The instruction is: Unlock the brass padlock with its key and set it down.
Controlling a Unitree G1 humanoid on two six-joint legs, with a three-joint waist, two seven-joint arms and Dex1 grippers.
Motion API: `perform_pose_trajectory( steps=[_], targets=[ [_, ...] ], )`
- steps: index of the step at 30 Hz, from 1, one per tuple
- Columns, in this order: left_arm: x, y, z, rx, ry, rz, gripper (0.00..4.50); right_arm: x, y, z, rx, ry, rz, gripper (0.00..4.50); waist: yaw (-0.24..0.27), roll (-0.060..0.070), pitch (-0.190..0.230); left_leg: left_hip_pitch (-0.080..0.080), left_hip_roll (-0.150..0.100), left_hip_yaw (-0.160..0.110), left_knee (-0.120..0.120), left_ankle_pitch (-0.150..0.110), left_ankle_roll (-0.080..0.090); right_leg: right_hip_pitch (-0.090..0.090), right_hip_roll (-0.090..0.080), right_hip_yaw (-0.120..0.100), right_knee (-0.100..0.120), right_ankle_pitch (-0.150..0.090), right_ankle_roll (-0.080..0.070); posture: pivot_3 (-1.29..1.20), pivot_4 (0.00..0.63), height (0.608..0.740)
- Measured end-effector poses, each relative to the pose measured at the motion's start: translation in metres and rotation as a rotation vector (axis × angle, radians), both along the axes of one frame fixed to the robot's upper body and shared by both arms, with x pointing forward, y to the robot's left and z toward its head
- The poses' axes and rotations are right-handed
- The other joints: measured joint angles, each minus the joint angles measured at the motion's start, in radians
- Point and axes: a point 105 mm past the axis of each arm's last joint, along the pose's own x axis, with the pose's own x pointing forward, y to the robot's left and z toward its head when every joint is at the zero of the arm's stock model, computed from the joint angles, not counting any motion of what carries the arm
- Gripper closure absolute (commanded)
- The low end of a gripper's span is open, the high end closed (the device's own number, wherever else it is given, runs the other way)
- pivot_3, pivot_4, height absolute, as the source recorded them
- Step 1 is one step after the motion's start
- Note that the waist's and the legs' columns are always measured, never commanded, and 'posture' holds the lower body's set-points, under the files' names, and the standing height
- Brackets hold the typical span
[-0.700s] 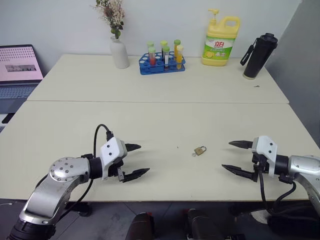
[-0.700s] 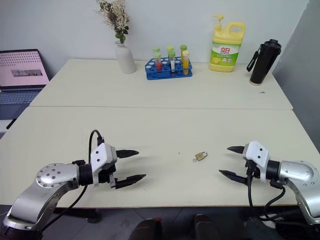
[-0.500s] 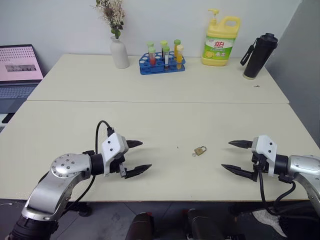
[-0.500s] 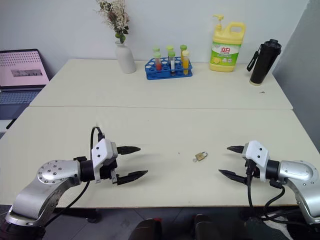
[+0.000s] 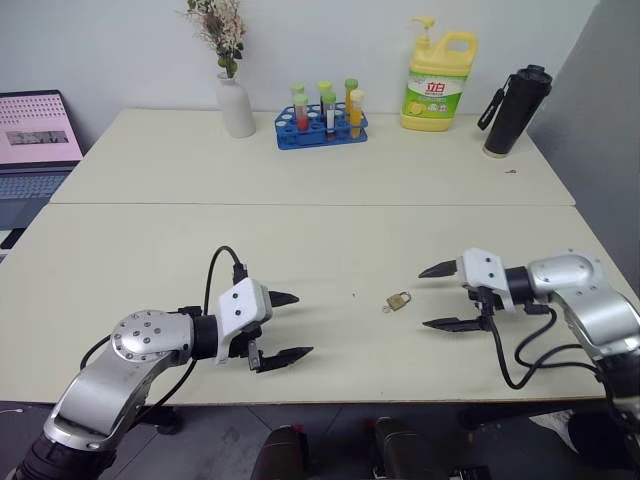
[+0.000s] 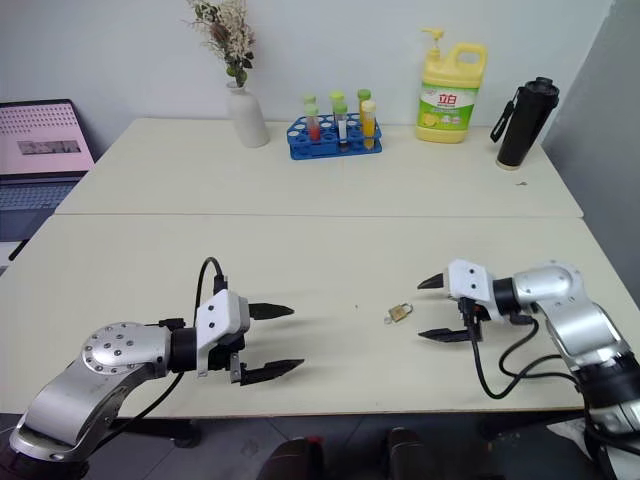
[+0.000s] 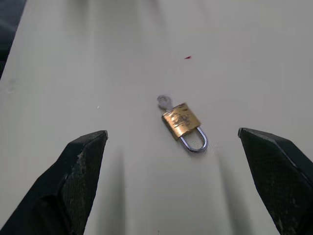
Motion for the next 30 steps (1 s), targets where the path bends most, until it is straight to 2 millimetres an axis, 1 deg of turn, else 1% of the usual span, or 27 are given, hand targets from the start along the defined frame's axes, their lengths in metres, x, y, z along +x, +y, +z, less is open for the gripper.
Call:
perform_pose_trajectory(
  steps=[4, 8, 10, 12, 17, 20, 22, 23, 26, 27, 28, 29, 30],
  targets=[
    [-0.002, -0.003, 0.002, -0.010, 0.002, -0.017, 0.03, 0.007, 0.007, -0.012, -0.059, 0.023, 0.096, 0.00, 0.004, 0.000, 0.000, -0.001, 0.000, -0.001, 0.000, 0.000, 0.000, 0.000, -0.001, -0.001, 0.000, 0.000, -0.001, 0.00, 0.150, 0.740],
    [-0.006, -0.008, 0.006, -0.015, -0.010, -0.046, 0.03, 0.022, 0.022, -0.017, -0.084, 0.020, 0.157, 0.00, 0.001, 0.000, 0.000, 0.000, 0.000, 0.000, 0.000, 0.000, 0.000, 0.000, -0.001, 0.000, 0.001, 0.000, -0.001, 0.00, 0.150, 0.740],
    [-0.008, -0.010, 0.006, -0.016, -0.011, -0.055, 0.03, 0.031, 0.026, -0.019, -0.102, 0.028, 0.162, 0.00, 0.000, 0.000, 0.000, 0.000, 0.000, 0.000, 0.000, 0.000, 0.000, 0.000, -0.001, 0.000, 0.001, 0.001, -0.002, 0.00, 0.150, 0.740],
    [-0.010, -0.012, 0.007, -0.015, -0.016, -0.067, 0.03, 0.037, 0.026, -0.022, -0.119, 0.044, 0.154, 0.00, 0.000, 0.000, 0.000, 0.000, 0.000, 0.000, 0.000, 0.000, 0.000, 0.000, -0.001, 0.000, 0.001, 0.002, -0.005, 0.00, 0.150, 0.740],
    [-0.011, -0.014, 0.007, -0.015, -0.015, -0.074, 0.03, 0.040, 0.024, -0.028, -0.139, 0.062, 0.155, 0.00, 0.003, 0.000, 0.000, 0.000, -0.001, 0.000, 0.000, 0.000, 0.000, 0.000, -0.004, 0.000, 0.001, 0.002, -0.006, 0.00, 0.150, 0.740],
    [-0.010, -0.014, 0.007, -0.015, -0.017, -0.074, 0.00, 0.040, 0.025, -0.030, -0.136, 0.065, 0.162, 0.56, 0.002, 0.000, 0.000, 0.001, 0.000, 0.000, 0.000, 0.000, 0.000, 0.001, -0.004, -0.001, 0.001, 0.002, -0.006, 0.00, 0.150, 0.740],
    [-0.010, -0.014, 0.007, -0.014, -0.018, -0.075, 0.00, 0.040, 0.026, -0.031, -0.130, 0.070, 0.164, 1.25, 0.001, 0.000, 0.000, 0.002, 0.000, 0.000, 0.000, 0.000, 0.000, 0.001, -0.004, -0.001, 0.002, 0.002, -0.006, 0.00, 0.150, 0.740],
    [-0.010, -0.014, 0.008, -0.014, -0.019, -0.076, 0.00, 0.040, 0.027, -0.031, -0.128, 0.071, 0.166, 1.52, 0.001, 0.000, 0.000, 0.002, 0.000, 0.000, 0.000, 0.000, 0.000, 0.002, -0.004, 0.000, 0.002, 0.002, -0.006, 0.00, 0.150, 0.740],
    [-0.010, -0.015, 0.008, -0.013, -0.021, -0.080, 0.00, 0.039, 0.028, -0.032, -0.126, 0.070, 0.171, 2.61, 0.000, 0.000, 0.000, 0.004, 0.000, 0.000, 0.000, 0.000, 0.000, 0.002, -0.004, 0.000, 0.003, 0.000, -0.003, 0.00, 0.150, 0.740],
    [-0.011, -0.015, 0.007, -0.013, -0.018, -0.082, 0.00, 0.038, 0.028, -0.033, -0.123, 0.069, 0.174, 2.87, 0.000, 0.000, 0.000, 0.004, 0.000, 0.000, 0.000, 0.000, 0.000, 0.003, -0.004, 0.000, 0.003, 0.000, -0.003, 0.00, 0.150, 0.740],
    [-0.010, -0.015, 0.006, -0.012, -0.016, -0.083, 0.00, 0.036, 0.028, -0.034, -0.122, 0.060, 0.181, 3.28, 0.000, 0.000, 0.000, 0.004, 0.000, 0.000, 0.000, 0.000, 0.000, 0.003, -0.004, 0.000, 0.003, 0.000, -0.003, 0.00, 0.150, 0.740],
    [-0.010, -0.016, 0.004, -0.012, -0.011, -0.084, 0.00, 0.035, 0.027, -0.034, -0.120, 0.048, 0.188, 3.55, 0.000, 0.000, 0.000, 0.004, 0.000, 0.000, 0.000, 0.000, 0.000, 0.003, -0.004, 0.000, 0.003, 0.000, -0.003, 0.00, 0.150, 0.740],
    [-0.009, -0.016, 0.004, -0.015, -0.009, -0.080, 0.00, 0.033, 0.027, -0.034, -0.119, 0.035, 0.191, 3.56, 0.000, 0.000, 0.000, 0.004, 0.000, 0.000, 0.000, 0.000, 0.000, 0.003, -0.004, 0.000, 0.003, 0.000, -0.003, 0.00, 0.150, 0.740]
  ],
)
